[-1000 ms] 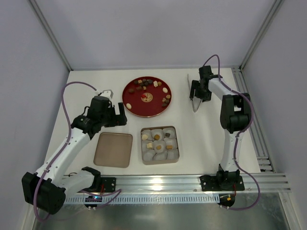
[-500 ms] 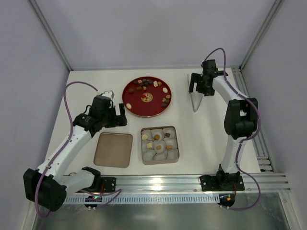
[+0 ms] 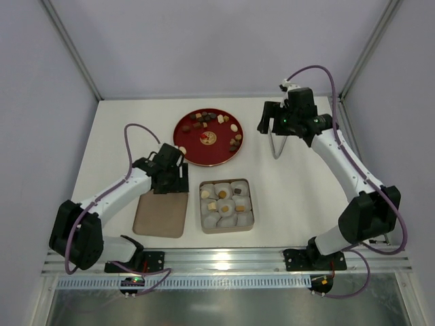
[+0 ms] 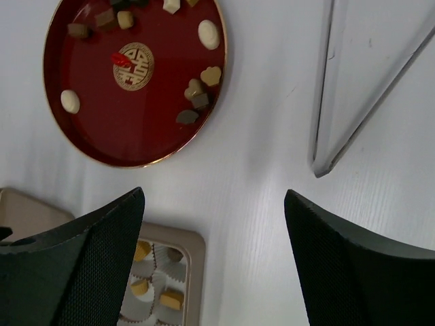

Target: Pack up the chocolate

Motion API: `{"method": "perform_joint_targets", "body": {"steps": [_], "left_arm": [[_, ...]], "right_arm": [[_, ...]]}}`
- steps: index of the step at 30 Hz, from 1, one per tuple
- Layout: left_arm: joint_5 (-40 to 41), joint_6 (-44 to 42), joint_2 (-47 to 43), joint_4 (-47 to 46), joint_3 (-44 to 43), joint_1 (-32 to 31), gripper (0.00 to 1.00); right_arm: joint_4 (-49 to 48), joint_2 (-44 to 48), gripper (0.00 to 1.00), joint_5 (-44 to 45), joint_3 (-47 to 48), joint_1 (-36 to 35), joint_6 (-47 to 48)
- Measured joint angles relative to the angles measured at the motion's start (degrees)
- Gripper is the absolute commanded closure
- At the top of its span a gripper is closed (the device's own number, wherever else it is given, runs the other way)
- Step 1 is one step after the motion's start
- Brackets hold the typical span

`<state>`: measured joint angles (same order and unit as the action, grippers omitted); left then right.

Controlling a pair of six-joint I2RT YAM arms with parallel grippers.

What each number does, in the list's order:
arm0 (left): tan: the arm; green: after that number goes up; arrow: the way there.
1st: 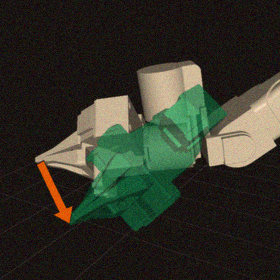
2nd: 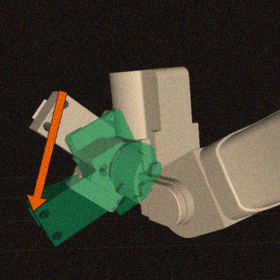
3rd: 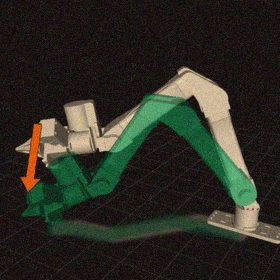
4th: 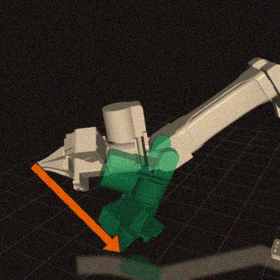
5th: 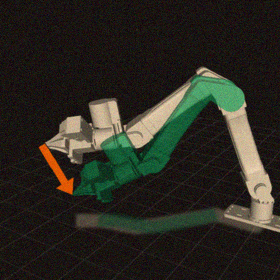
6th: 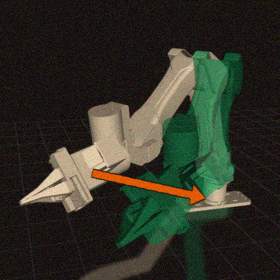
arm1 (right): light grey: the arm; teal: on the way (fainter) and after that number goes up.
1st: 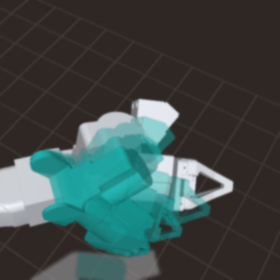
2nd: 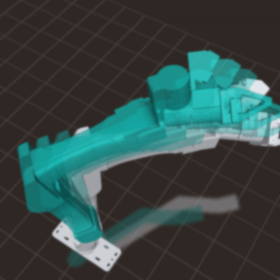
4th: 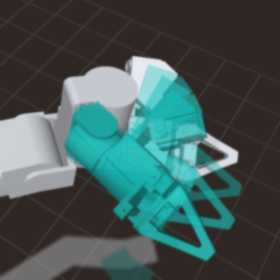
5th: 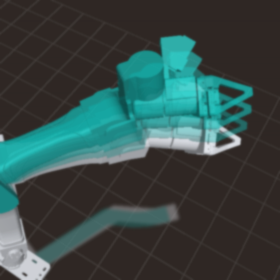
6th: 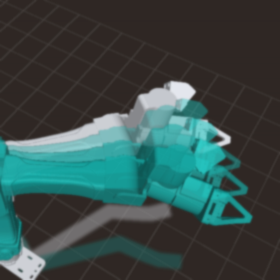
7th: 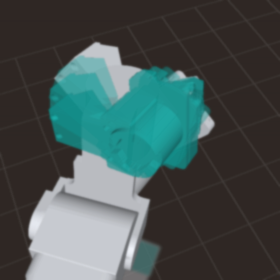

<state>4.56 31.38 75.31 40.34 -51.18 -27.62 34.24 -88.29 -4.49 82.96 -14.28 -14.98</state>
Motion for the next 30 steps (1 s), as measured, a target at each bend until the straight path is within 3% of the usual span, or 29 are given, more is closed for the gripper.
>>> {"method": "perform_joint_targets", "body": {"steps": [2,5,14,19,25,28,30], "left_arm": [[0.7,1.1,1.9,0.0,0.0,-2.2,0.26],[1.8,2.4,4.5,-0.3,0.0,-4.5,0.36],[3.4,4.2,12.5,-2.3,0.0,-6.3,0.54],[3.5,4.5,15.3,-4.7,-0.3,-7.4,0.56],[4.5,4.4,17.8,-5.7,-2.3,-8.3,0.65],[4.9,4.4,18.4,-5.6,-2.8,-8.3,0.74],[5.3,4.4,19.1,-5.7,-3.5,-8.3,0.86]], "right_arm": [[-0.6,2.8,0.18,-0.8,-2.4,-1.7,-0.2],[-1.2,7.0,0.20,-1.3,-6.3,-3.2,-0.6],[-3.0,16.7,0.24,-2.5,-11.6,-8.0,-2.4],[-3.7,19.1,0.24,-2.8,-14.0,-9.2,-3.2],[-3.8,19.3,0.24,-3.1,-15.5,-9.8,-3.4],[-3.8,19.6,0.24,-3.5,-15.8,-9.9,-3.4],[-3.9,19.9,0.25,-4.0,-16.2,-10.0,-3.6]]}}
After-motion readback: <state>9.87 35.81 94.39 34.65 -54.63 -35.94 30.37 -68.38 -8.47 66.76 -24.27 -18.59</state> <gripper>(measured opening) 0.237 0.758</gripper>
